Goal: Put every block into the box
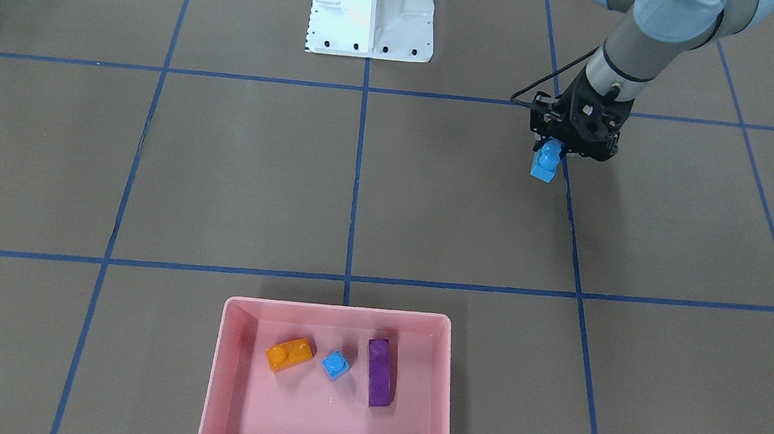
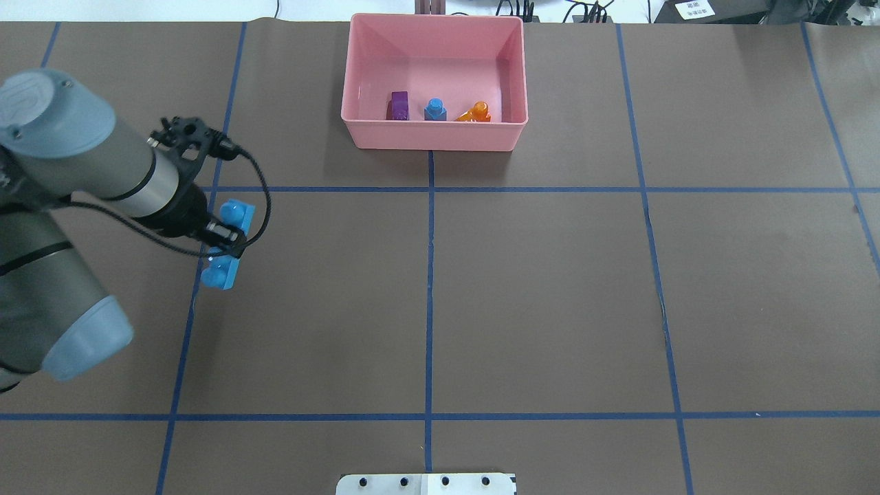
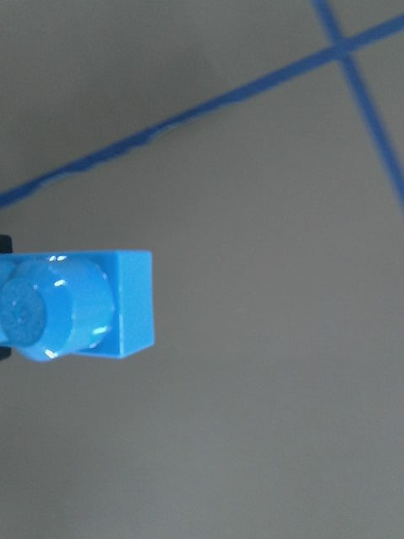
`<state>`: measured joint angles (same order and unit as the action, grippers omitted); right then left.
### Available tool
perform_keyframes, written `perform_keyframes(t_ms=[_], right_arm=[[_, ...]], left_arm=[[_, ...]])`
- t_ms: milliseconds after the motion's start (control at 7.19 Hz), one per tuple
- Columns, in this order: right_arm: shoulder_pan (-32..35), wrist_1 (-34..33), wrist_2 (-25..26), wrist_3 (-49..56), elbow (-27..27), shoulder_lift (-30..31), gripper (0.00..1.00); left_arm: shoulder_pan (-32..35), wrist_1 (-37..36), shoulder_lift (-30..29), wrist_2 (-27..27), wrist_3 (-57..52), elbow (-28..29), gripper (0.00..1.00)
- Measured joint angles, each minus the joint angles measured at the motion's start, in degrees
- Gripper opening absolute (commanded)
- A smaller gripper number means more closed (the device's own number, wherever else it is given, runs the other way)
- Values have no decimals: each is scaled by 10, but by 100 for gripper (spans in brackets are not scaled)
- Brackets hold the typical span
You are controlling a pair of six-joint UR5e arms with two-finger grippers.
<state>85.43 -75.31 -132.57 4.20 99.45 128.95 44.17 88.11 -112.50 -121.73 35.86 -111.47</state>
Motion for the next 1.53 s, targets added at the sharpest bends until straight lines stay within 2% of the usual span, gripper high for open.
perform_keyframes(t_ms=[278,417,834,1251,1529], right_arm=[[4,92,-6,-2,-67,23,100],[5,121,-18,-20,-88,26,100],[6,166,-41,-59,-123,28,100],[5,173,-75,-61,-144,24,100],[5,176,-80,-58,-157,22,100]], left_arm=[[32,-12,-122,-3,5,97,0],[42,-12,-160,-3,6,131,0],[51,-14,-204,-3,9,166,0],[53,-15,-231,-3,10,188,0],[54,-15,-239,-3,10,193,0]])
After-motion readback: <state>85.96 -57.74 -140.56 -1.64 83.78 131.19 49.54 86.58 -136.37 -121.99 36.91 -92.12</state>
